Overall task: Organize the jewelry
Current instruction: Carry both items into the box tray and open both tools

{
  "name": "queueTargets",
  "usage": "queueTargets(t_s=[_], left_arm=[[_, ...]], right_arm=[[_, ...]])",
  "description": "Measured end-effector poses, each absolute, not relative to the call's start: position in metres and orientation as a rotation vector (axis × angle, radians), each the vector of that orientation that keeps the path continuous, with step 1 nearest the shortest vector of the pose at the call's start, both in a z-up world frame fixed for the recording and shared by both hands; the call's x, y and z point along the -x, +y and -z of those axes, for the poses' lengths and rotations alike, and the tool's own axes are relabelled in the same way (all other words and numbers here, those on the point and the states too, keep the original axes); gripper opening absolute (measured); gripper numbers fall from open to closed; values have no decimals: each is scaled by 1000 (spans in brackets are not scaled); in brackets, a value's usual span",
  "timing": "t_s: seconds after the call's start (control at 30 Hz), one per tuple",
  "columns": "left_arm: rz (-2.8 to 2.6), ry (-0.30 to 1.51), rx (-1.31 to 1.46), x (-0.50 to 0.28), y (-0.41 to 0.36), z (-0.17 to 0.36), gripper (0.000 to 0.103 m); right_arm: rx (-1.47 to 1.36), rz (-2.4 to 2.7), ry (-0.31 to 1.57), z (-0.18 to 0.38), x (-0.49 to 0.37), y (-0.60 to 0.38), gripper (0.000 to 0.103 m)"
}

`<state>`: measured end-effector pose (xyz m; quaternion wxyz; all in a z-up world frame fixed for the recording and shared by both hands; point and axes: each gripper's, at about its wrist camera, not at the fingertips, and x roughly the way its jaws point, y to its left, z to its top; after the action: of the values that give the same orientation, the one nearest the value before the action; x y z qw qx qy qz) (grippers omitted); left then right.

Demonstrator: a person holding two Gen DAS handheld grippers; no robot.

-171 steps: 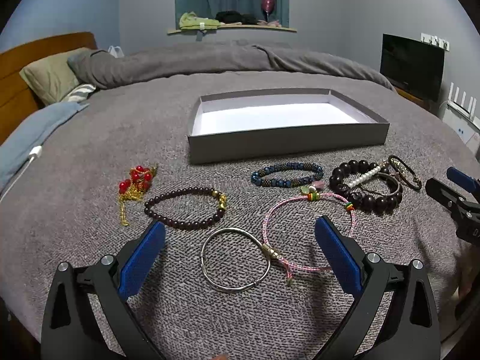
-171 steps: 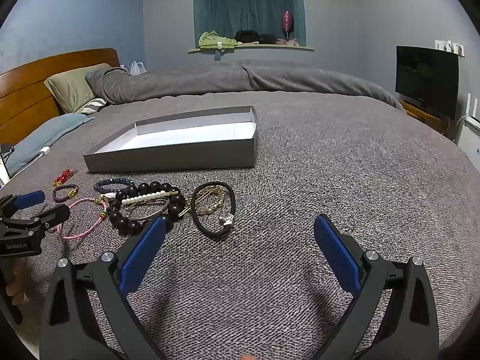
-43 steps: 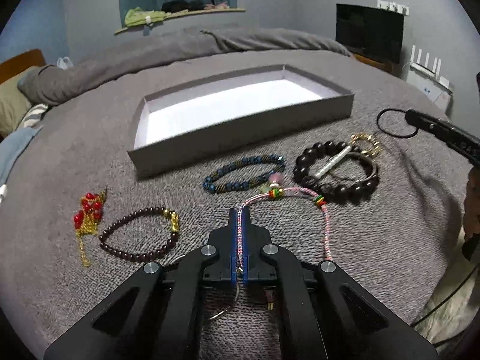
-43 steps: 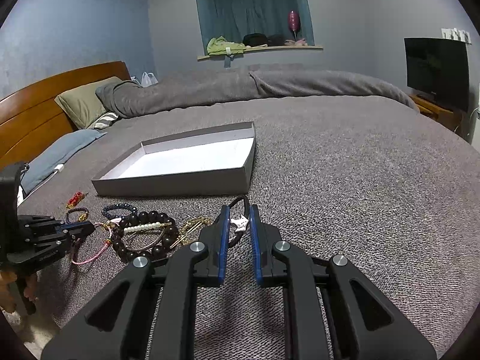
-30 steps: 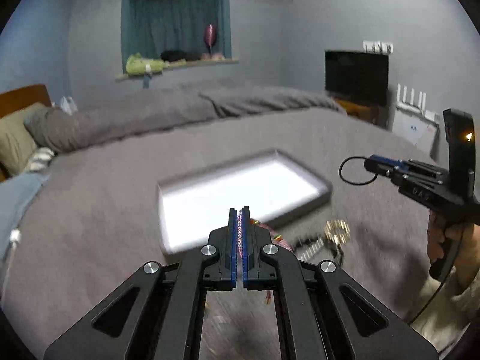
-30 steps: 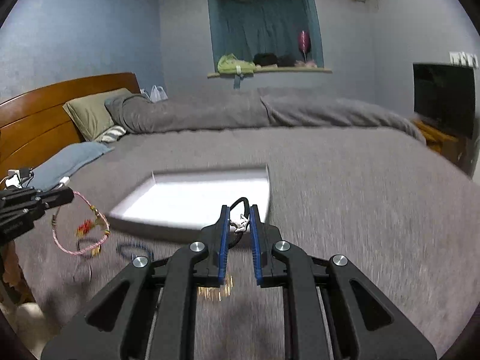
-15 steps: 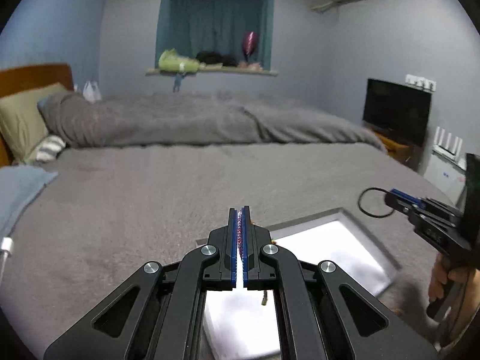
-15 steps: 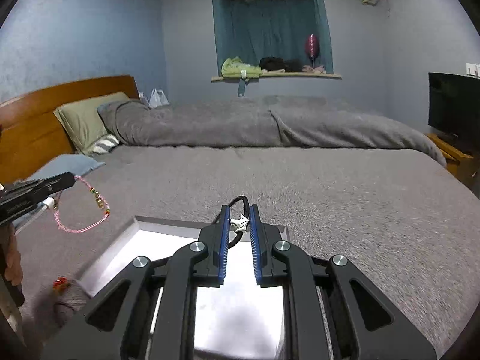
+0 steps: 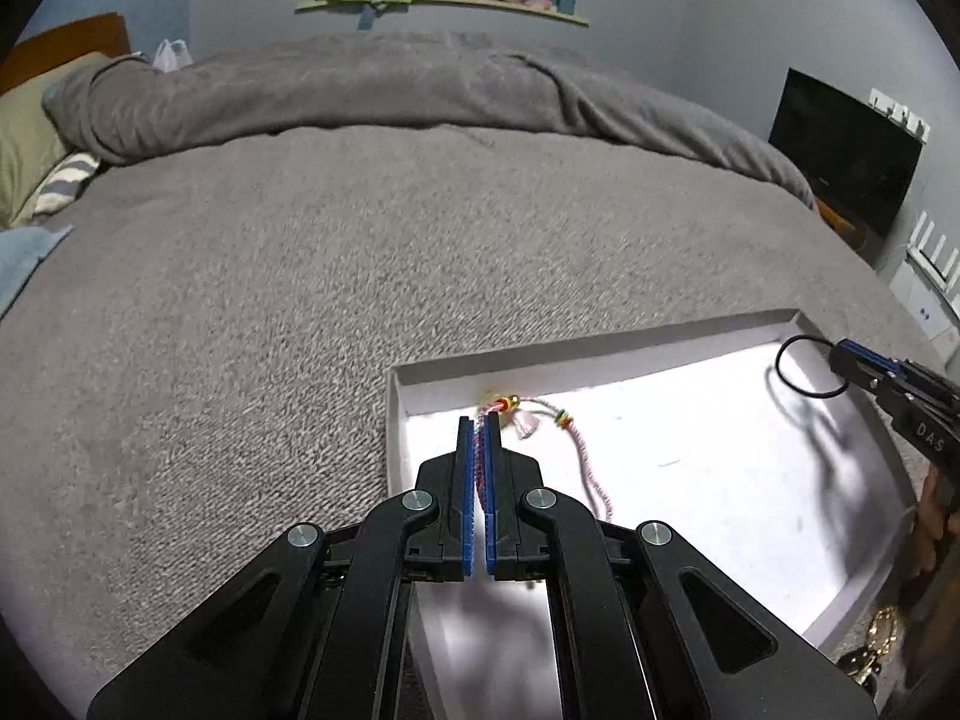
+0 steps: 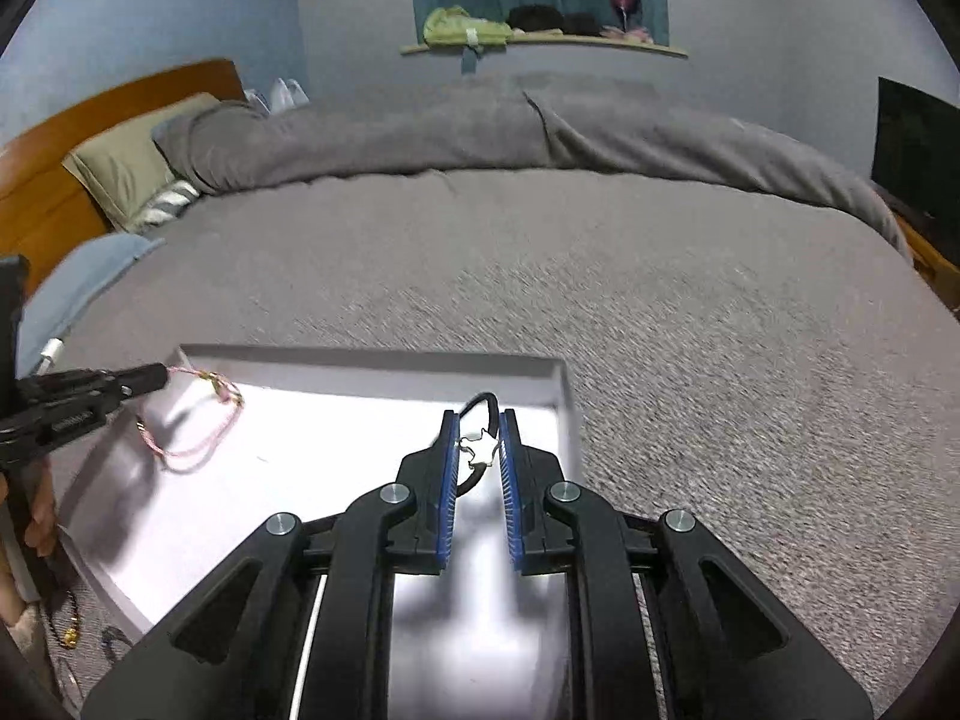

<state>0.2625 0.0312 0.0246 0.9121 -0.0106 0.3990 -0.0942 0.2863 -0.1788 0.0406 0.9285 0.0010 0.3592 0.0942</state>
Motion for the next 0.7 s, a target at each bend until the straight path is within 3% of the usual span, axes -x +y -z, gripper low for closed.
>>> queueTargets(t_s=[0.27, 0.3, 0.33, 0.37, 0.43, 0.53, 0.6, 0.67, 0.7], left_arm=[[179, 837, -14, -267, 30, -23, 5], [178, 835, -16, -267, 30, -24, 7], [176, 829, -16, -267, 30, -24, 15], [176, 818, -12, -266, 31, -26, 28], [174, 794, -12, -261, 32, -30, 37], [174, 780, -14, -258, 31, -33, 40], [167, 771, -16, -256, 31, -35, 47], [166, 753, -11, -252, 30, -37, 63], [169, 736, -11, -249, 29, -39, 68]], right_arm=[[-15, -195, 763, -35, -290, -178, 14], [-15, -194, 763, -35, -290, -178, 15], [-17, -195, 764, -35, -289, -177, 15], [-20, -196, 765, -35, -289, -177, 20], [-30, -200, 756, -37, -287, -178, 30], [-44, -205, 730, -43, -283, -179, 44], [-53, -208, 693, -49, -278, -180, 68], [-60, -208, 654, -57, -272, -181, 87], [-61, -206, 640, -60, -270, -182, 92]])
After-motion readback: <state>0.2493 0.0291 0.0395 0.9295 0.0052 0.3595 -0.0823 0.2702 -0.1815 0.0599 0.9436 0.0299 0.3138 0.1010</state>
